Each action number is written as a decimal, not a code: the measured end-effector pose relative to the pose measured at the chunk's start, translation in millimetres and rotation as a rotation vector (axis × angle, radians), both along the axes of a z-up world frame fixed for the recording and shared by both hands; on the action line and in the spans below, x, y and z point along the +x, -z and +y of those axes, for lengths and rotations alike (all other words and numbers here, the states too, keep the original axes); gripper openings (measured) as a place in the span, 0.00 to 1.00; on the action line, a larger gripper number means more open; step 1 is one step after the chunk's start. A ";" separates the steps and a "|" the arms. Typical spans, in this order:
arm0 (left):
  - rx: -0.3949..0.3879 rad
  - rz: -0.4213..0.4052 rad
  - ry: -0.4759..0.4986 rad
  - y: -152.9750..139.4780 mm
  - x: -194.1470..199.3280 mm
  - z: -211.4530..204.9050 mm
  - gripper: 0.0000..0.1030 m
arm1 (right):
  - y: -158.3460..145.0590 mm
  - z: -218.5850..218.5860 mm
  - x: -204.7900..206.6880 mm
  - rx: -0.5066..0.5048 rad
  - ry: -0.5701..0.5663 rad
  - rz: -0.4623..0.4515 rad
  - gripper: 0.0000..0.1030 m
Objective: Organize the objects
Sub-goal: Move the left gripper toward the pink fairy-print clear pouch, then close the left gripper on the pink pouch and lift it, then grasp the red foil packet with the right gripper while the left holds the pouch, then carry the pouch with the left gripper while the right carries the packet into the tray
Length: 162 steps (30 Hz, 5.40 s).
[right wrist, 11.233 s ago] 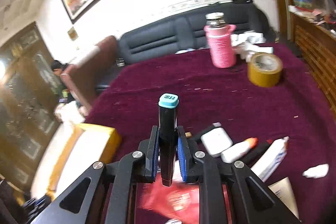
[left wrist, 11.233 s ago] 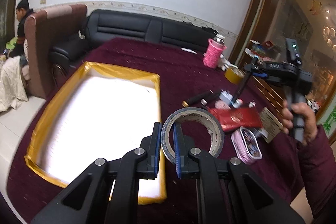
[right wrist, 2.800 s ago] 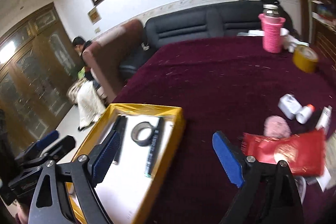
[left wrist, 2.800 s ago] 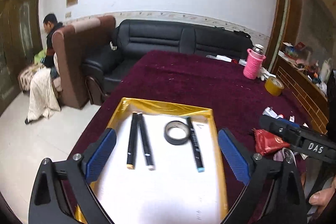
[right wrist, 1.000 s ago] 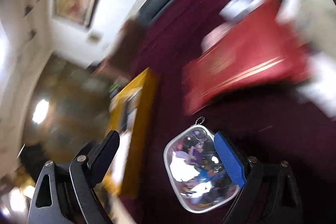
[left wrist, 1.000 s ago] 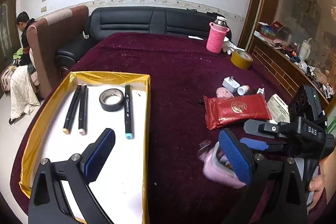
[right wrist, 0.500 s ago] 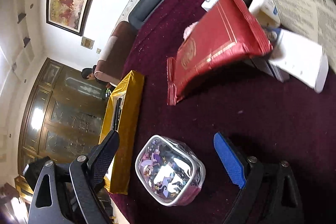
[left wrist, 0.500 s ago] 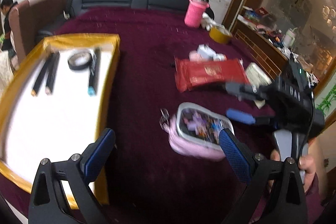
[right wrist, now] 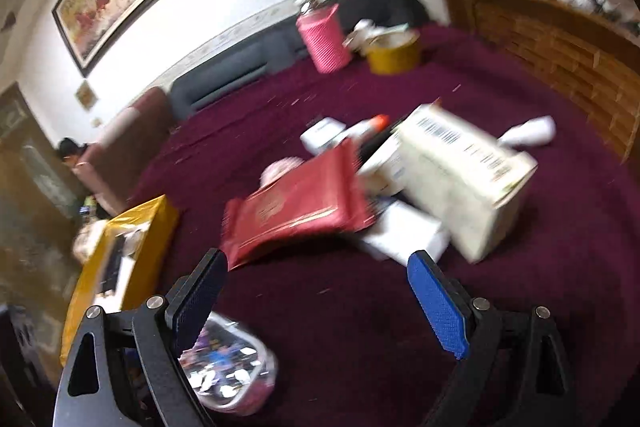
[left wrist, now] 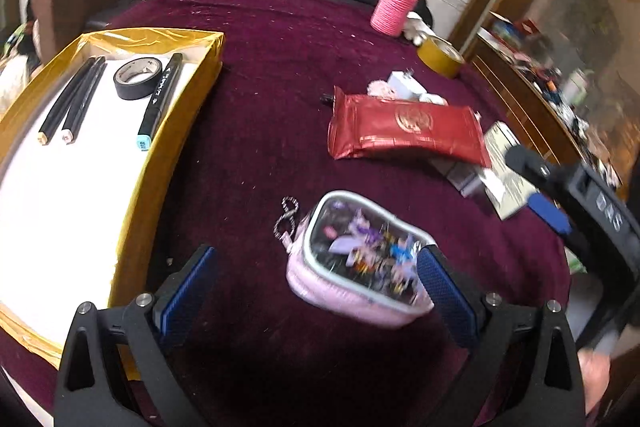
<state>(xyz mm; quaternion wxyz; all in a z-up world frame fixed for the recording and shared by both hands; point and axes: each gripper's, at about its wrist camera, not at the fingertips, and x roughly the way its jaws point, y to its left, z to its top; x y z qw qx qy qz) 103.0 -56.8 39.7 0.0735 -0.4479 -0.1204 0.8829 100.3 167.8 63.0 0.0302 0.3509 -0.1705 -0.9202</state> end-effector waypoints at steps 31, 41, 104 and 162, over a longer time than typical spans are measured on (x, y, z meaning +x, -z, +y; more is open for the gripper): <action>0.060 0.011 0.206 2.7 3.3 0.6 0.83 | 32.6 13.5 -27.4 -0.388 -0.213 -0.153 0.92; 0.198 -0.093 0.184 24.0 -7.4 -5.7 0.85 | 73.0 -42.8 -31.9 -0.791 -0.444 -0.357 0.93; 0.030 0.165 -0.042 -33.8 50.4 -165.9 0.85 | 57.7 -186.3 -115.5 0.481 -0.734 -0.289 0.84; -0.140 0.016 -0.166 -13.1 -39.1 -260.8 0.87 | 34.9 -311.9 -95.7 -0.180 -0.720 -0.424 0.58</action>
